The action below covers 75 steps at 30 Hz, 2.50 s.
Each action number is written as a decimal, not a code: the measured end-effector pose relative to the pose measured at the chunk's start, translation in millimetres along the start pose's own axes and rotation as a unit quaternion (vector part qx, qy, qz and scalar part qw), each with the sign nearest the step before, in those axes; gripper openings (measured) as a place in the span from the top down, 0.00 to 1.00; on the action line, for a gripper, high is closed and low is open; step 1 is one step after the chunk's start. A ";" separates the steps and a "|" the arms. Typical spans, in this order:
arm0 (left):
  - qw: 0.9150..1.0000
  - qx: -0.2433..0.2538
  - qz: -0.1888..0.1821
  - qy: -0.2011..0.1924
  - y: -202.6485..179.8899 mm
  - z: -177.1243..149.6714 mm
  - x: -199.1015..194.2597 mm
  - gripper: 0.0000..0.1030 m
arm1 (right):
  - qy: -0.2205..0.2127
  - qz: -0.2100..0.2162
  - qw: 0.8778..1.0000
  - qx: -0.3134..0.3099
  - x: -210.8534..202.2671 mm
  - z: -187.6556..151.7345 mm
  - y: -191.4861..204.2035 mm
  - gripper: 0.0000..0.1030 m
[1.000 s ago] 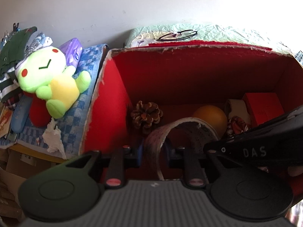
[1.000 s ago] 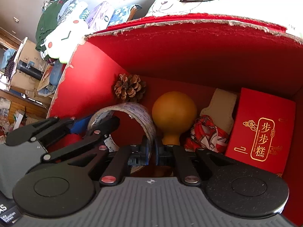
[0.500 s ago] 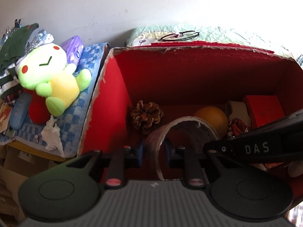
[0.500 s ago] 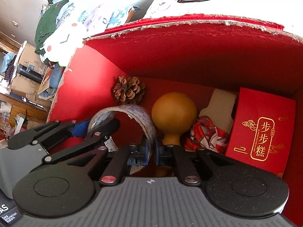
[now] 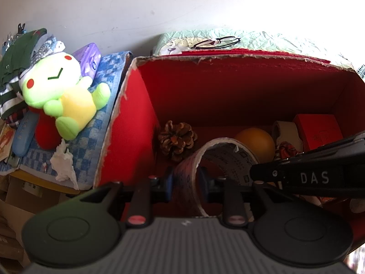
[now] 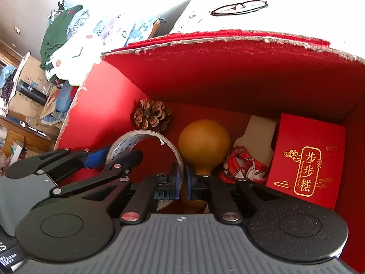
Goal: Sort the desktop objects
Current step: 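Carry the tape roll in the right gripper down into the red box, then set the tape roll upright beside the pinecone, holding it with the right gripper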
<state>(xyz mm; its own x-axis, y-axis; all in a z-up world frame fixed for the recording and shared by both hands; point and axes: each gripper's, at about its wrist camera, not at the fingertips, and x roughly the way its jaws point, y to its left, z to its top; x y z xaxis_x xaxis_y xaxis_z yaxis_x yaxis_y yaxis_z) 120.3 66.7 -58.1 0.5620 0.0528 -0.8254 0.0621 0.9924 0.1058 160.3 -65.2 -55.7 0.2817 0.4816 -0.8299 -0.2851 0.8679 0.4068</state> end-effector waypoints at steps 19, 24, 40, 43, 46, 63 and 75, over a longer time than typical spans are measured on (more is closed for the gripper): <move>0.999 0.025 -0.008 0.017 -5.7 0.8 2.1 0.60 | -0.002 0.006 1.000 -0.004 -1.4 -1.4 1.3 0.95; 0.999 0.030 -0.009 0.022 -6.8 1.0 2.4 0.59 | 0.001 0.003 1.000 -0.009 -1.1 -2.1 3.1 0.95; 0.997 0.048 -0.043 -0.033 2.3 -1.4 -31.8 0.59 | 0.007 0.035 0.999 0.031 0.3 1.4 -8.3 0.95; 0.997 0.051 -0.058 -0.029 2.1 -0.5 -31.2 0.59 | 0.010 0.030 0.999 0.029 0.5 1.1 -5.5 0.94; 0.996 0.049 -0.074 -0.024 3.2 -1.2 -30.4 0.59 | 0.011 0.039 0.998 0.047 2.9 1.7 -4.0 0.91; 0.996 0.040 -0.079 0.001 3.3 0.7 -14.1 0.59 | -0.010 0.104 0.980 0.169 -0.3 -6.9 -28.9 0.88; 0.997 0.026 -0.071 0.008 2.5 5.4 -8.0 0.54 | -0.012 0.088 0.980 0.176 -1.9 -6.2 -29.6 0.88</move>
<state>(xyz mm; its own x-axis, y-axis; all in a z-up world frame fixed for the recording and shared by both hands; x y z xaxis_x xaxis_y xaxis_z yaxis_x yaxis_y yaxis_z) 120.3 68.2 -48.3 0.5305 -0.0862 -0.8433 0.1841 0.9828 0.0154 162.5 -92.5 -68.5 0.2788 0.6264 -0.7280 0.0018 0.7577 0.6526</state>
